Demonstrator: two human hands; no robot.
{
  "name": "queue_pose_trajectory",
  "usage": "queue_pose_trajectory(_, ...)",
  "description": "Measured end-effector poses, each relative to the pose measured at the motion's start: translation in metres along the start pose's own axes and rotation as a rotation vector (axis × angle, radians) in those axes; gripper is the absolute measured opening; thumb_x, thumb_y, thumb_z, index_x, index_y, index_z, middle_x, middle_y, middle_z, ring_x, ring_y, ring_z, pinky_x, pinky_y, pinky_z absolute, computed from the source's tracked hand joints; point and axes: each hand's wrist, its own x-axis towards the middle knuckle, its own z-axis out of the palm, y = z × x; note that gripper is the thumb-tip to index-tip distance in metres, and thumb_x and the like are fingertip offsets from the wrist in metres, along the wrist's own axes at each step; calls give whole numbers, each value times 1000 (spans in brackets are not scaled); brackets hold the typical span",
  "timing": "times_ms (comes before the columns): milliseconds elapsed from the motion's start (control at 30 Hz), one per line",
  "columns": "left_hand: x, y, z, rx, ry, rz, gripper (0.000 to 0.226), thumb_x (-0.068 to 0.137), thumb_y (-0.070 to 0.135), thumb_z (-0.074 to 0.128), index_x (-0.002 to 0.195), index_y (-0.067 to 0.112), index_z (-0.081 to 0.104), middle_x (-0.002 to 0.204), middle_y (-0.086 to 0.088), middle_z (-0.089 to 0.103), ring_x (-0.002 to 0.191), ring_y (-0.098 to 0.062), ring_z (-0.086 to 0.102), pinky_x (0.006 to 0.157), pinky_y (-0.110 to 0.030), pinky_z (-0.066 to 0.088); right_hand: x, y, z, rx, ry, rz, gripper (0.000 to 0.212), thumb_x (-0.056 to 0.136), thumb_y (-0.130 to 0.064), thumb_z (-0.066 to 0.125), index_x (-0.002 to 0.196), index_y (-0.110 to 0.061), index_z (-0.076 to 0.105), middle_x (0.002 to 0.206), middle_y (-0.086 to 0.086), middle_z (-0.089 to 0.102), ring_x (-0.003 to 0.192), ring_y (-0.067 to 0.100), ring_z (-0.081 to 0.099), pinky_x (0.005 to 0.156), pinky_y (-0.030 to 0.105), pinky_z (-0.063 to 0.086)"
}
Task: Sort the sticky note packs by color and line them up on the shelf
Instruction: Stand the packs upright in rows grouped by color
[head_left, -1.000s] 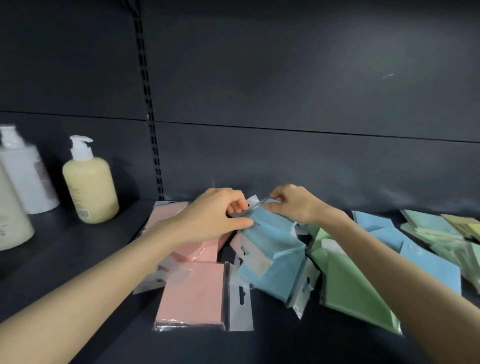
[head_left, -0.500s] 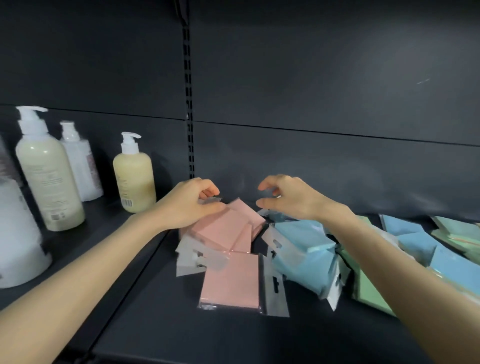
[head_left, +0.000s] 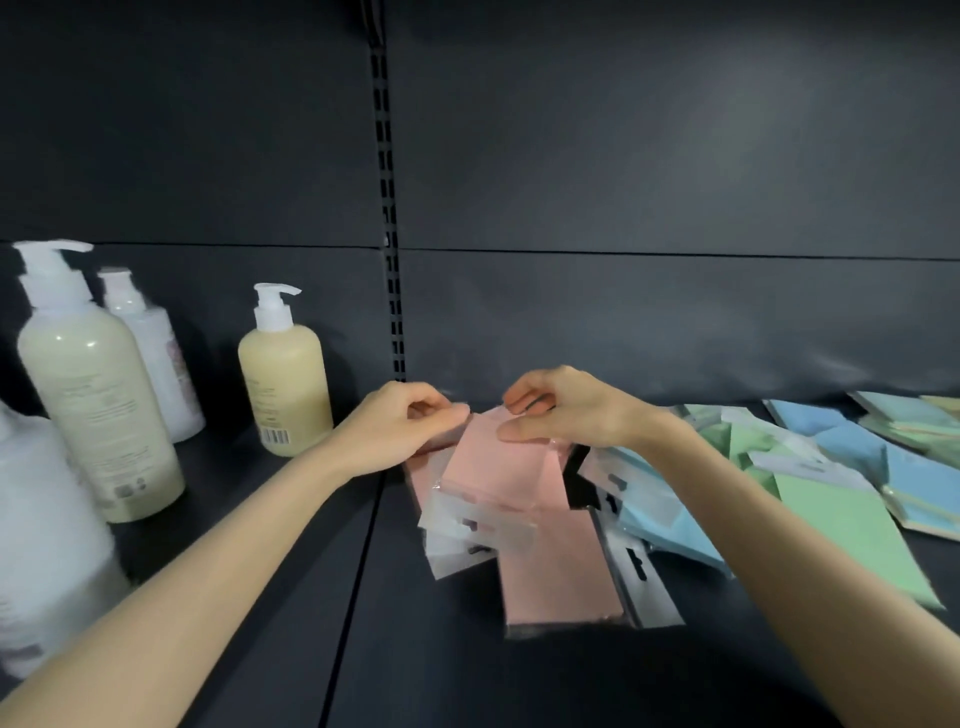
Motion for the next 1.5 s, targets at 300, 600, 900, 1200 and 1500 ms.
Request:
queue_pose_trajectory(300, 6, -31, 12, 213, 28, -149, 66, 87, 57, 50, 138, 15, 43, 140, -7, 47, 127, -21, 44, 101, -32, 38, 11, -10, 4, 30, -163, -14, 44, 77, -29, 76, 118, -24, 59, 90, -9, 57, 75, 0, 55, 76, 19, 41)
queue_pose_trajectory(600, 19, -46, 7, 66, 42, -275, 84, 74, 57, 68, 140, 16, 38, 140, -6, 49, 129, -24, 43, 107, -41, 37, 6, 3, 5, 166, -77, -8, 26, 80, -14, 73, 105, -12, 66, 66, -17, 60, 59, -1, 56, 63, 15, 43)
queue_pose_trajectory(900, 16, -46, 8, -180, 251, -169, 67, 63, 19, 87, 121, 20, 52, 116, -1, 55, 99, -21, 58, 85, -30, 47, 3, 9, 5, 374, 115, 52, 30, 80, -11, 73, 105, -9, 57, 85, 1, 70, 70, 12, 65, 68, 24, 49)
queue_pose_trajectory(1200, -2, -13, 3, -528, 523, -43, 35, 73, 1, 76, 102, 16, 64, 103, -1, 66, 88, -9, 64, 74, -17, 51, -4, 0, -3, 834, 363, 7, 26, 81, -3, 69, 102, -16, 61, 87, 1, 72, 74, 19, 65, 65, 33, 50)
queue_pose_trajectory(1500, -15, 18, 12, -1148, 218, -56, 16, 88, -1, 57, 102, 8, 55, 87, -2, 73, 85, -15, 69, 85, -36, 54, -3, -14, 8, 1103, 422, -56, 29, 84, 1, 64, 112, -4, 57, 105, 10, 70, 88, 21, 70, 75, 29, 58)
